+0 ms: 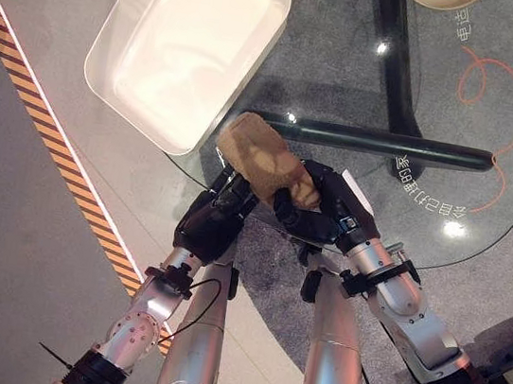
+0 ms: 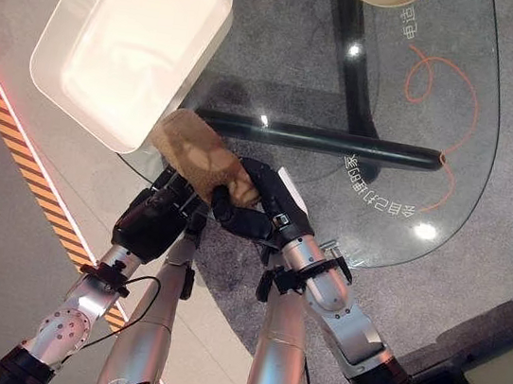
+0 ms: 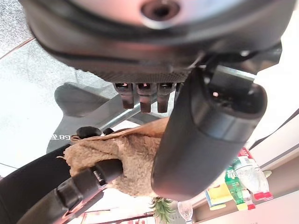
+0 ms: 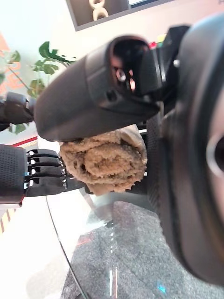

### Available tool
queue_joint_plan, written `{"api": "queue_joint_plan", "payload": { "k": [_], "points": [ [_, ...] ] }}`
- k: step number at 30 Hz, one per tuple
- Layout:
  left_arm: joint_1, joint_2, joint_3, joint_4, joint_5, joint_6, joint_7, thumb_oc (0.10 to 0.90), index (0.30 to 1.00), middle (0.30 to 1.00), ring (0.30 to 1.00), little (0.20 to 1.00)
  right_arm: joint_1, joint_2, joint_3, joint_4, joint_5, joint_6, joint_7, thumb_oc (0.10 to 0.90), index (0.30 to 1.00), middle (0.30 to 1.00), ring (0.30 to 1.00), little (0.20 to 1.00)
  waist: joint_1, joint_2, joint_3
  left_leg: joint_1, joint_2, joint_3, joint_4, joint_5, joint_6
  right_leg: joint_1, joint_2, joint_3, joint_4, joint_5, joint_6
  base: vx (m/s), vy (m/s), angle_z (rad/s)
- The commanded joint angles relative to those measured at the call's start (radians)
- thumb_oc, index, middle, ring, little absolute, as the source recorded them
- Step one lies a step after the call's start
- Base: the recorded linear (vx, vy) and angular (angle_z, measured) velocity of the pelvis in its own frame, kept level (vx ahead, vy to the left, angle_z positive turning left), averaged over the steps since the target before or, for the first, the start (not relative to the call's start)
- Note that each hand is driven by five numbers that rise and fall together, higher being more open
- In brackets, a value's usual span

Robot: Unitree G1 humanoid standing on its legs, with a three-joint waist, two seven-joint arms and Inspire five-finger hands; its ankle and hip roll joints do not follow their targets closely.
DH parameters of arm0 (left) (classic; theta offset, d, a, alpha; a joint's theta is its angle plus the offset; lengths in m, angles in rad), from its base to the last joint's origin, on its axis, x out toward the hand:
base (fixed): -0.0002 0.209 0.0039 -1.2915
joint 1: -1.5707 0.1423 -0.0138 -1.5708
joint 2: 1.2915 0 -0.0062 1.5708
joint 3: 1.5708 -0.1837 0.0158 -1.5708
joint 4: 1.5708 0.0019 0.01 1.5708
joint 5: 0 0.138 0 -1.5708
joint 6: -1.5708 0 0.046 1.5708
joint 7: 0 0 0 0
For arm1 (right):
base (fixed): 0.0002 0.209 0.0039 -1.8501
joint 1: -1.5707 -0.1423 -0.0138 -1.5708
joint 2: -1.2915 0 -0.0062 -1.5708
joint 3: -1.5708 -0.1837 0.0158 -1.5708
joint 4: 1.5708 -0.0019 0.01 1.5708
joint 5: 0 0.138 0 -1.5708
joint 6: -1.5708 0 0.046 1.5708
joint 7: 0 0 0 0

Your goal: Wipe the table with a cloth and put it in the basket.

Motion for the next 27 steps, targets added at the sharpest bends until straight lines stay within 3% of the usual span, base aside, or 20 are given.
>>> {"api": "queue_joint_plan", "payload": {
  "k": [1, 5, 19, 27],
  "points": [
    [0.018, 0.008, -0.007, -0.177, 0.034, -0.012, -0.06, 0.8, 0.9, 0.9, 0.9, 0.9, -0.036, 0.034, 0.004, -0.163, 0.018, -0.141, -0.012, 0.1, 0.3, 0.3, 0.3, 0.2, 0.0, -0.012, -0.026, -0.018, -0.072, 0.152, 0.092, -0.079, 0.077, 0.045, 0.094, 0.006, -0.164, 0.127, 0.019, -0.02, 0.033, 0.0],
    [0.025, 0.008, -0.002, -0.177, 0.036, -0.006, -0.065, 0.8, 0.9, 0.9, 0.9, 0.9, -0.025, 0.044, -0.021, -0.17, 0.042, -0.158, -0.012, 0.1, 0.3, 0.3, 0.3, 0.2, -0.003, -0.01, -0.026, -0.009, -0.073, 0.155, 0.084, -0.079, 0.078, 0.051, 0.095, 0.011, -0.171, 0.13, 0.021, 0.0, 0.0, 0.0],
    [0.021, -0.003, 0.0, -0.167, 0.046, -0.002, -0.069, 0.8, 0.9, 0.9, 0.9, 0.9, -0.026, 0.055, -0.008, -0.159, 0.048, -0.123, 0.035, 0.1, 0.3, 0.3, 0.3, 0.2, -0.003, -0.01, -0.026, 0.007, -0.076, 0.154, 0.059, -0.071, 0.078, 0.063, 0.099, 0.015, -0.191, 0.137, 0.022, 0.0, 0.0, 0.0],
    [0.016, 0.0, 0.003, -0.178, 0.041, 0.0, -0.072, 0.8, 0.9, 0.9, 0.9, 0.9, -0.038, 0.014, 0.023, -0.191, -0.058, -0.053, 0.151, 0.1, 0.3, 0.3, 0.3, 0.2, -0.002, -0.012, -0.026, 0.007, -0.078, 0.151, 0.054, -0.067, 0.078, 0.061, 0.099, 0.014, -0.191, 0.138, 0.024, 0.0, 0.0, 0.0]
  ]
}}
